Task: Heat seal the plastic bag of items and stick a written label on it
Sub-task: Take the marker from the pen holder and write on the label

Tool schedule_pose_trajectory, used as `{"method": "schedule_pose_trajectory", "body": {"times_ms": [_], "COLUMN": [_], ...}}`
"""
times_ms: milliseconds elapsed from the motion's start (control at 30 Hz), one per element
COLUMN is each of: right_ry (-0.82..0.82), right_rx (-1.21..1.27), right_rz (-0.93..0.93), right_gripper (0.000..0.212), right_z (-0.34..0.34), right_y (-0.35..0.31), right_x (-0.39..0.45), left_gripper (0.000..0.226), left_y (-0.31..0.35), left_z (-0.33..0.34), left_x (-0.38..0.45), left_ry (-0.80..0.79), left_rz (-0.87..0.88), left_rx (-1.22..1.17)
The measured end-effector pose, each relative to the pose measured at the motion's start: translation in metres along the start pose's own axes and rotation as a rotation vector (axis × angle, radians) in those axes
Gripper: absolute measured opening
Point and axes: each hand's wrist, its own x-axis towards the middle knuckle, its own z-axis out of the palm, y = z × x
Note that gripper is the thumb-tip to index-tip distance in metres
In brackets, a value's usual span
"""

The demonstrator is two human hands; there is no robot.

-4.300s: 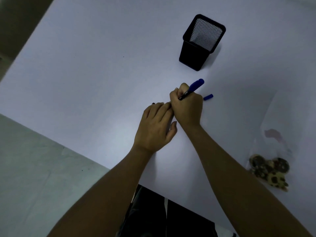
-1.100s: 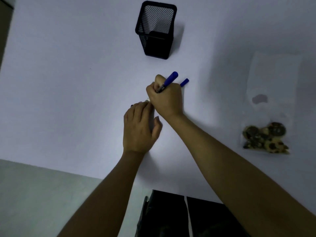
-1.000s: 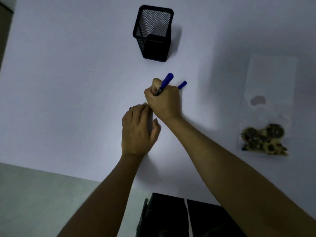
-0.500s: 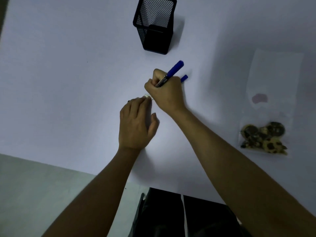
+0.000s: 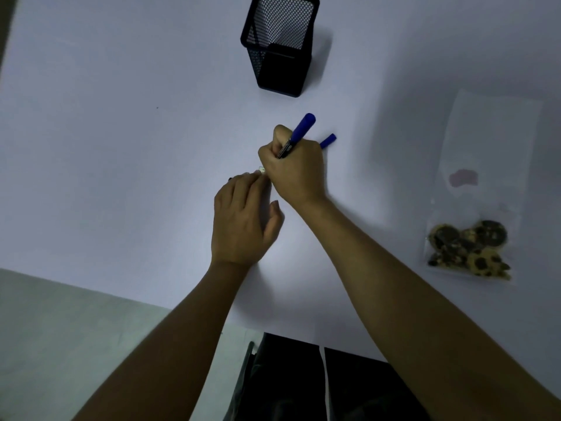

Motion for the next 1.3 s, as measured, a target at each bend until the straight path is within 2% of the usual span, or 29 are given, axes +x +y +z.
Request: {"method": "schedule_pose_trajectory", "body": {"times_ms": [400, 567, 667, 767, 900, 967, 1100, 1167, 1300], "right_ry": [0.082, 0.071, 0.012, -0.072, -0.119, -0.129, -0.159, -0.125, -0.052], "right_rx": [-0.069, -0.060, -0.032, 0.036, 0.302, 0.359, 0.323, 0.301, 0.272], "right_rz": [0.004, 0.011, 0.051, 0.136, 0.377, 0.461, 0.585, 0.626, 0.689], "right_gripper": [0.044, 0.045, 0.044, 0.047, 0.043, 0.041, 0.036, 0.038, 0.041], "right_z": [0.002, 0.001, -0.004, -0.015, -0.035, -0.047, -0.077, -0.092, -0.120], "right_y": [0.005, 0.002, -0.003, -0.012, -0.028, -0.034, -0.036, -0.031, -0.028], "right_x": [-0.002, -0.001, -0.001, 0.004, 0.011, 0.002, -0.031, -0.038, -0.040], "left_gripper": [0.046, 0.046, 0.046, 0.047, 0.048, 0.046, 0.046, 0.044, 0.025], "left_y": [-0.001, -0.003, -0.002, 0.001, 0.002, 0.002, 0.000, -0.001, -0.003], "left_z": [0.000, 0.001, 0.000, -0.003, -0.007, -0.007, -0.009, -0.008, -0.014], "left_x": [-0.001, -0.001, 0.000, 0.000, 0.001, 0.001, 0.002, 0.001, 0.012], "left_ry": [-0.018, -0.021, -0.026, -0.045, -0.058, -0.061, -0.063, -0.068, -0.031], "left_rz": [-0.006, 0.005, 0.003, 0.004, 0.009, 0.008, -0.001, 0.010, 0.011], "left_rx": [0.012, 0.011, 0.027, 0.018, 0.006, 0.004, 0.000, -0.009, -0.048]}}
